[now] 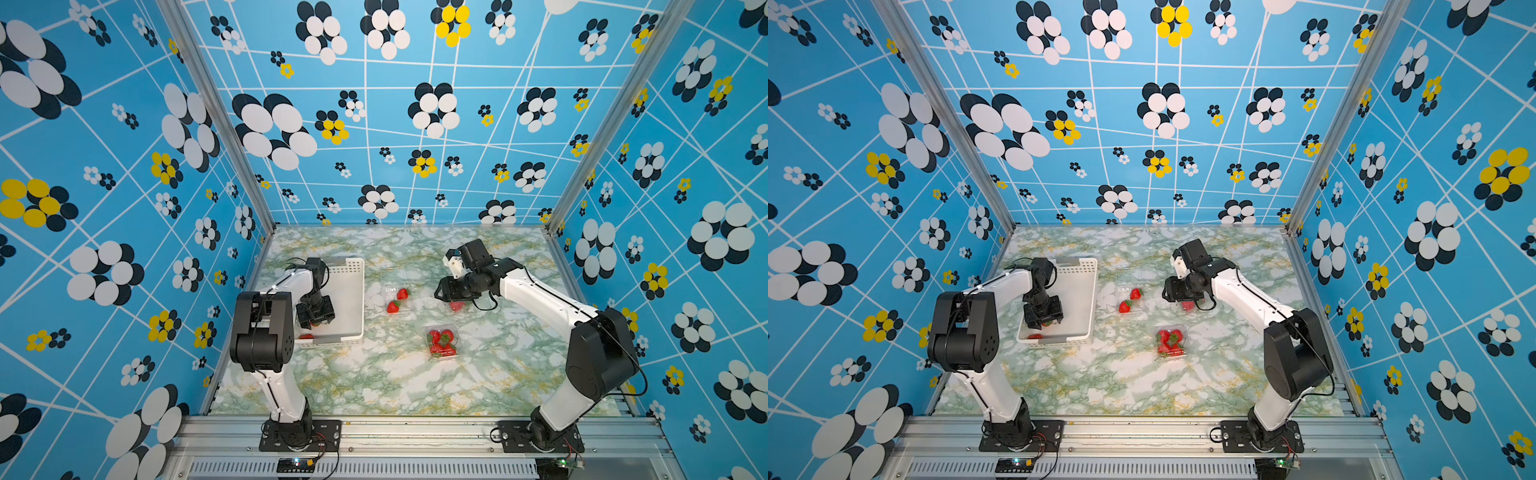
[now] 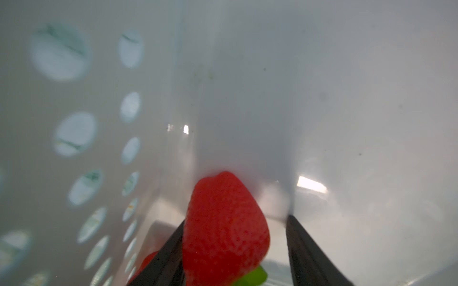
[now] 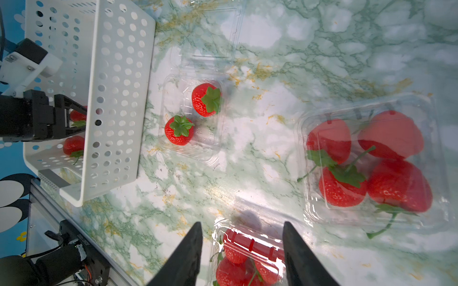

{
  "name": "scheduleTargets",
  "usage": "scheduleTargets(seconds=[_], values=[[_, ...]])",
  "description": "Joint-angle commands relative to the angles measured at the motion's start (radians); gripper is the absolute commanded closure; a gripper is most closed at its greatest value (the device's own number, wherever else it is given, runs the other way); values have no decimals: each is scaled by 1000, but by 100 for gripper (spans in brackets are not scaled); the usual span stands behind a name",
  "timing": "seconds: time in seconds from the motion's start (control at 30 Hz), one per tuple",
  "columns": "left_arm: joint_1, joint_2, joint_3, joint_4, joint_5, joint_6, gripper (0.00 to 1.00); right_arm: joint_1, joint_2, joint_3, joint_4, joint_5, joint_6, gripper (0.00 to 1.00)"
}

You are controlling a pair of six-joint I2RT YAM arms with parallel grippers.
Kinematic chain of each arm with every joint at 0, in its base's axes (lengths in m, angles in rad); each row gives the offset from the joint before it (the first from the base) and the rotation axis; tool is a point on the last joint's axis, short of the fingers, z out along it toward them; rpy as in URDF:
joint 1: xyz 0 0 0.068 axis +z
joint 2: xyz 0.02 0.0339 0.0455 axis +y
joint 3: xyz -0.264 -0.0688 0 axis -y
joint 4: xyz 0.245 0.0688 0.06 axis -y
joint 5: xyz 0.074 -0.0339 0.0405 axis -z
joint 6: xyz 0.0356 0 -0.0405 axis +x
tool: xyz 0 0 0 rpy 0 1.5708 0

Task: Pack strawberries into containers
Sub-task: Pick up the strawberry from the basket.

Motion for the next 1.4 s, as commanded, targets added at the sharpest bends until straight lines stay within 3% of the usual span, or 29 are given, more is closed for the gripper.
scheduleTargets(seconds=[0.0, 0.47, 0.93, 1.2, 1.37], values=[[12, 11, -8, 19, 6, -22, 40, 8, 8, 25, -37, -14, -21, 47], [26, 29, 9, 64, -2, -41, 41, 8, 10, 29, -44, -10, -29, 48], [11, 50, 36, 62, 24, -38, 71, 8, 10, 33, -51, 7, -28, 50], [-66, -69, 135, -1, 11, -62, 75, 1, -2, 37, -58, 31, -30, 50], [-177, -129, 278, -85, -19, -77, 74, -30, 0, 32, -61, 44, -17, 50]])
